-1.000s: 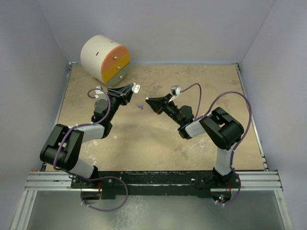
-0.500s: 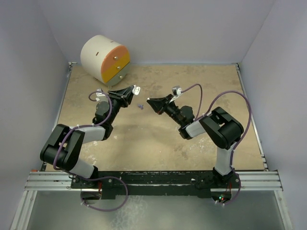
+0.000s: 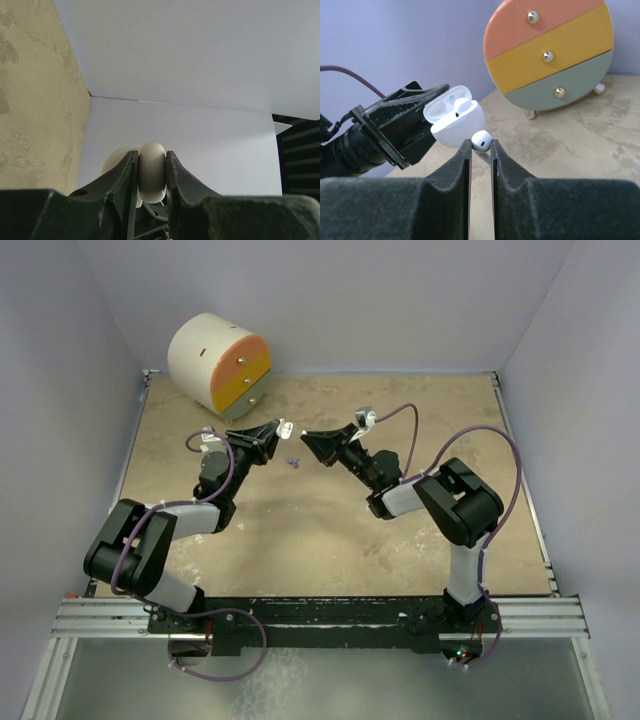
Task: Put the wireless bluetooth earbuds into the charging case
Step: Place the earbud in the charging case.
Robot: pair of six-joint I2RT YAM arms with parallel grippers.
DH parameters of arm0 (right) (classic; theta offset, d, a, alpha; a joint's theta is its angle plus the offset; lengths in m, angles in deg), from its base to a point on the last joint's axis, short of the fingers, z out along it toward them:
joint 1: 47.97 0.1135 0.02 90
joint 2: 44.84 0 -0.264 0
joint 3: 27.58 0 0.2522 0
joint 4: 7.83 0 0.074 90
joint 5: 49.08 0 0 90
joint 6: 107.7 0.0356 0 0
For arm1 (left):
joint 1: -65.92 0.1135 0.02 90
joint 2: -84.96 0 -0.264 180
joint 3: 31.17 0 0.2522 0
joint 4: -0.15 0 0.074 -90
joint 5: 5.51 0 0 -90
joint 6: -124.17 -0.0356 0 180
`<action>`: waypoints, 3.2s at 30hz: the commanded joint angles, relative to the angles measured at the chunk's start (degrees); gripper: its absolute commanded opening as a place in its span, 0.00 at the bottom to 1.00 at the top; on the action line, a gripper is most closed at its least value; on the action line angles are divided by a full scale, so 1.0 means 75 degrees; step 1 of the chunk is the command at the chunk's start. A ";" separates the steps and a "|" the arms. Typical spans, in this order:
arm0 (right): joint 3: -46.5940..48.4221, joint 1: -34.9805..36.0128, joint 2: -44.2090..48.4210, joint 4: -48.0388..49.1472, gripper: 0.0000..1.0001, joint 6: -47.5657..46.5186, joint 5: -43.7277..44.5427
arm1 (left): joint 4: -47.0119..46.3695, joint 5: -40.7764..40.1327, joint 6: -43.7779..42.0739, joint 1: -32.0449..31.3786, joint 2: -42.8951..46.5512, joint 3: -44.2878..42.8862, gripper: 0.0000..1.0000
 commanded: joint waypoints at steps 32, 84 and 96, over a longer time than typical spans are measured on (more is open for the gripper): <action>0.1154 -0.0067 0.0665 0.5378 0.00 -0.0321 -0.0538 | 0.0144 -0.0172 0.0139 -0.0321 -0.0277 -0.1068 0.00; 0.1000 -0.0114 0.0347 0.5801 0.00 -0.0099 -0.0453 | -0.0299 -0.0192 0.0237 -0.0526 -0.0317 -0.1310 0.00; 0.0921 -0.0133 0.0396 0.5828 0.00 -0.0075 -0.0419 | -0.0364 -0.0266 0.0237 -0.0571 -0.0259 -0.1323 0.00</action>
